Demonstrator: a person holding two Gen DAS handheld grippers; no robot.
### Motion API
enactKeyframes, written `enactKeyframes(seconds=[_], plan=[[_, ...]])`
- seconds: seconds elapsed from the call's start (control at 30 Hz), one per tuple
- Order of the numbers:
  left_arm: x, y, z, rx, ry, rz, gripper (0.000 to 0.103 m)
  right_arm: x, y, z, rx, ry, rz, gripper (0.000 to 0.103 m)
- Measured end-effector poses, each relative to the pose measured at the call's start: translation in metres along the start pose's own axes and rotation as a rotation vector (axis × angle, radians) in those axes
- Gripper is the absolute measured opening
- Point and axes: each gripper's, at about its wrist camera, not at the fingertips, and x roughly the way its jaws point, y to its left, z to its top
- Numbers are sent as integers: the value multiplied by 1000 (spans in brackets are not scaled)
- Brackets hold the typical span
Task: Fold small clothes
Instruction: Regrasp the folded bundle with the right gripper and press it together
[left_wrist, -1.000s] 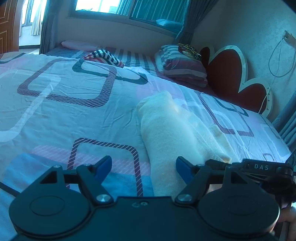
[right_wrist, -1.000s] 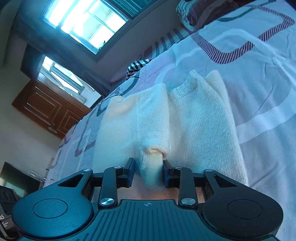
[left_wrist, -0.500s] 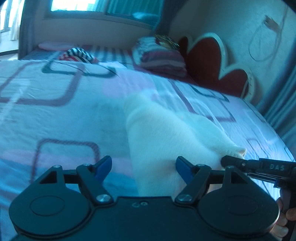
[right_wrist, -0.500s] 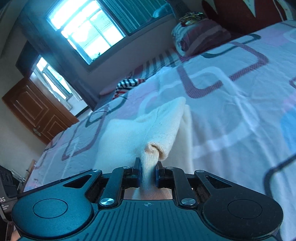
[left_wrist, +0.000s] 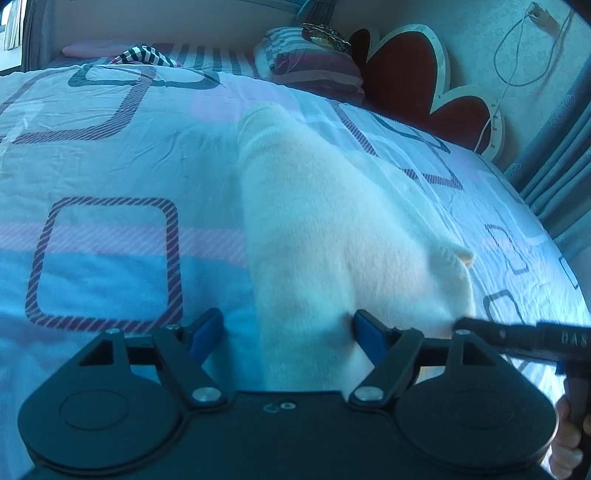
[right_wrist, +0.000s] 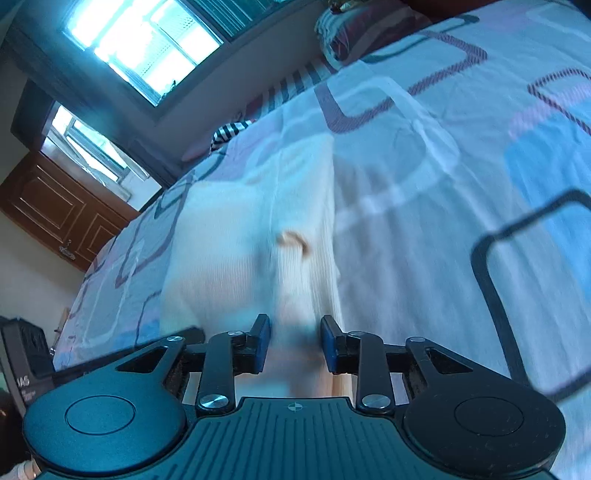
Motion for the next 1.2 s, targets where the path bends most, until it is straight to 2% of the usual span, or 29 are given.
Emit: enactKeyframes(seconds=[0.23, 0.33, 0.37, 0.4, 0.43, 0.5, 0.57, 0.67, 0.73, 0.77, 0.8, 0.87, 0.9, 1.07, 1.2], plan=[[-6, -6, -11, 36, 3, 2, 76, -14, 3, -30, -25, 34, -23, 30], [-8, -8, -14, 38, 0, 2, 73, -12, 6, -32, -37, 39, -37, 10], [-9, -9, -15, 37, 0, -1, 67, -11, 7, -31, -34, 42, -33, 8], [-12, -9, -16, 31, 4, -15, 55, -13, 9, -31, -39, 38, -34, 7], [-14, -9, -18, 19, 16, -39, 50, -19, 11, -32, -56, 25, -36, 7], [-16, -12, -24, 13, 30, -51, 47, -27, 14, -34, -108, 15, -52, 6], [-16, -16, -30, 42, 17, -37, 47, -20, 7, -40, -123, 48, -110, 4], [-17, -19, -27, 50, 29, -29, 49, -19, 6, -40, -122, 50, -111, 5], [-20, -18, -23, 49, 42, -25, 65, -20, 12, -40, -154, 47, -136, 5], [-22, -18, -21, 49, 36, -16, 80, -23, 14, -40, -166, 39, -134, 7], [-27, -16, -19, 45, 14, -2, 82, -27, 15, -38, -168, 24, -116, 10], [-34, -11, -12, 21, -22, 7, 82, -34, 16, -32, -156, -24, -92, 31], [-36, -8, -7, -2, -37, 5, 82, -38, 18, -26, -158, -58, -88, 33], [-36, -1, 26, -85, -95, -5, 81, -37, 34, 4, -209, -162, -126, 33], [-29, -6, 50, -87, -141, 6, 81, -27, 53, 24, -265, -221, -150, 33]])
